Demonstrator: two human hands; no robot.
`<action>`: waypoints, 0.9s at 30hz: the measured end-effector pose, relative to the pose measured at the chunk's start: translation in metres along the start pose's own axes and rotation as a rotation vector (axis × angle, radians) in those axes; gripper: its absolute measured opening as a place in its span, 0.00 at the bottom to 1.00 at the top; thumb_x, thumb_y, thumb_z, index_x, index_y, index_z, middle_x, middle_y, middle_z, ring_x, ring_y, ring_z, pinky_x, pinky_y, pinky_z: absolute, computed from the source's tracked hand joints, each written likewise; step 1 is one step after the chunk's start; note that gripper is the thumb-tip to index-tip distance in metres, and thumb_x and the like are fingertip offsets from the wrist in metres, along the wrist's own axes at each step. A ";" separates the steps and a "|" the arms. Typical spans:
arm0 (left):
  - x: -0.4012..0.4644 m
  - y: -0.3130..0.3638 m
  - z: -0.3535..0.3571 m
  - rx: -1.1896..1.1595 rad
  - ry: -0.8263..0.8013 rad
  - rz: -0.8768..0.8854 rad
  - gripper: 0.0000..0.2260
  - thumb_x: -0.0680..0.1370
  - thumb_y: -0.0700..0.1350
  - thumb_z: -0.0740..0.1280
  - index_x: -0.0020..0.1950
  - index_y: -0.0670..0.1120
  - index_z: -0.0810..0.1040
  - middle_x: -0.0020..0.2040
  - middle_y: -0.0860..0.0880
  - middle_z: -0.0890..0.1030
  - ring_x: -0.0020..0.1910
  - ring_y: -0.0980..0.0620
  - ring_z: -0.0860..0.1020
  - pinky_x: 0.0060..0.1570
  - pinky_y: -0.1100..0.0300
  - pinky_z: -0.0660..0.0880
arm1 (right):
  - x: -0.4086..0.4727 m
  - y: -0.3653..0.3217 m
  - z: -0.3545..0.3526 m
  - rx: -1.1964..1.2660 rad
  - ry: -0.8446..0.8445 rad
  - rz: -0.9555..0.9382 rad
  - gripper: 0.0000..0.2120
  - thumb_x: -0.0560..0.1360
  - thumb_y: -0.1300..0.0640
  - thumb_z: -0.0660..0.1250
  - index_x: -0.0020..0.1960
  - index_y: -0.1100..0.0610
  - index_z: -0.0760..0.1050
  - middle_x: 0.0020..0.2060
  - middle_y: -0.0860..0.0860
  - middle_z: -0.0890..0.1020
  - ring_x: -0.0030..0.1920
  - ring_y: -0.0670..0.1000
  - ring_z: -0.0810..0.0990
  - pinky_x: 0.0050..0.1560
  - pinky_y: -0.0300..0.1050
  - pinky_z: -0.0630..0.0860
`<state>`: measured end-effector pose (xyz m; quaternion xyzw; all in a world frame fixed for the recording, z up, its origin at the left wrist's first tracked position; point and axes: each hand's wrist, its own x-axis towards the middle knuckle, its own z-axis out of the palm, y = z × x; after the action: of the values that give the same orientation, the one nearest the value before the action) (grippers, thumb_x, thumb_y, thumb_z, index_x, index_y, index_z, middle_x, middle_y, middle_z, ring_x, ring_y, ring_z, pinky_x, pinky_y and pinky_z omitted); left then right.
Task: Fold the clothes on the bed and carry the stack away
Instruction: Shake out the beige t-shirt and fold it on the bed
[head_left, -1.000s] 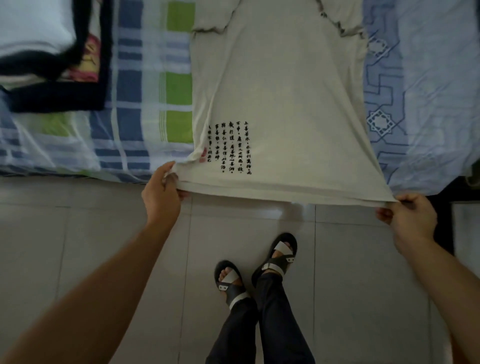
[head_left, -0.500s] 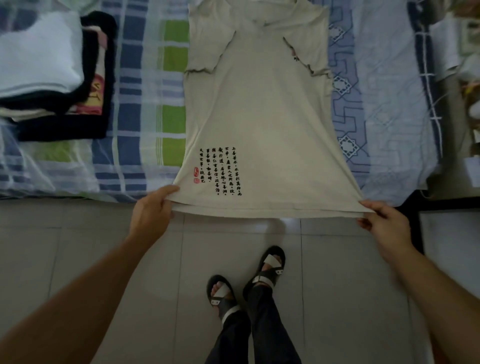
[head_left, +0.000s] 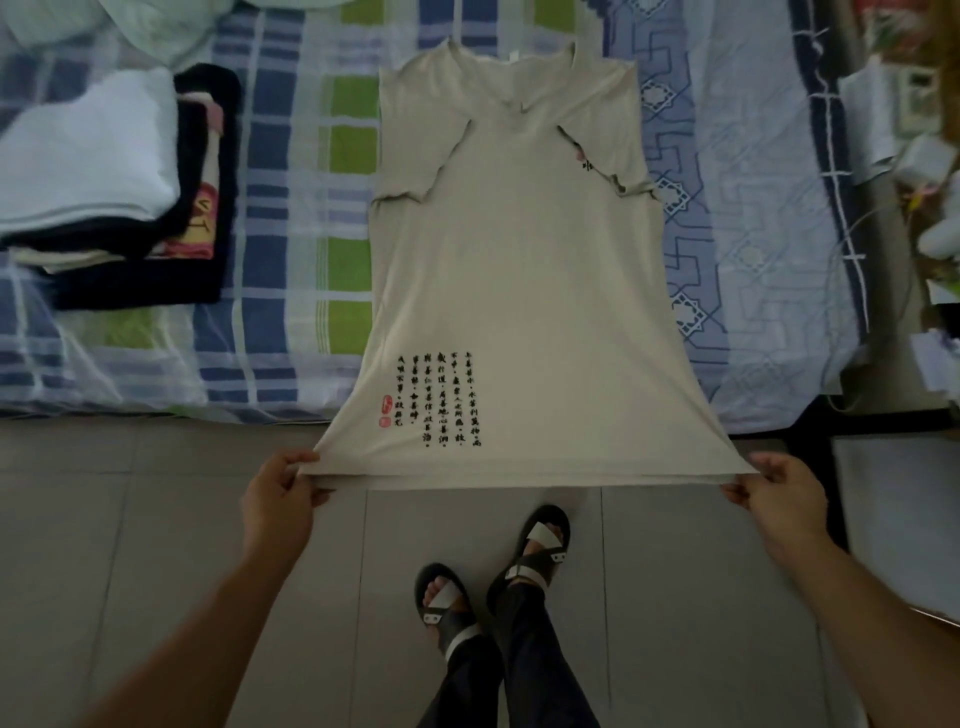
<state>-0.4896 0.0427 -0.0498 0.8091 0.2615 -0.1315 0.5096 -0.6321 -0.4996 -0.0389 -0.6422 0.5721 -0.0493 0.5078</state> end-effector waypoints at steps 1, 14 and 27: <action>-0.004 -0.002 -0.001 0.008 -0.019 -0.029 0.18 0.82 0.33 0.63 0.46 0.54 0.84 0.41 0.52 0.86 0.39 0.50 0.86 0.37 0.66 0.81 | -0.002 0.002 -0.005 -0.016 -0.016 0.021 0.13 0.76 0.76 0.66 0.57 0.64 0.75 0.46 0.61 0.79 0.36 0.56 0.79 0.29 0.34 0.80; -0.006 0.090 -0.017 -0.164 0.034 -0.214 0.09 0.82 0.35 0.63 0.48 0.41 0.83 0.39 0.39 0.81 0.29 0.52 0.81 0.32 0.58 0.82 | 0.012 -0.086 -0.026 0.338 -0.209 0.197 0.10 0.80 0.69 0.61 0.47 0.58 0.79 0.26 0.53 0.81 0.24 0.49 0.80 0.27 0.40 0.79; 0.169 0.224 0.072 -0.605 0.156 -0.247 0.03 0.77 0.38 0.71 0.44 0.44 0.84 0.36 0.48 0.86 0.35 0.52 0.85 0.41 0.59 0.83 | 0.126 -0.246 0.092 0.532 -0.321 0.175 0.10 0.82 0.65 0.58 0.49 0.58 0.77 0.32 0.51 0.86 0.39 0.50 0.87 0.43 0.43 0.85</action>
<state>-0.2208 -0.0492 0.0063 0.5909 0.4230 -0.0465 0.6854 -0.3615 -0.5853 0.0262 -0.4349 0.5046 -0.0515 0.7440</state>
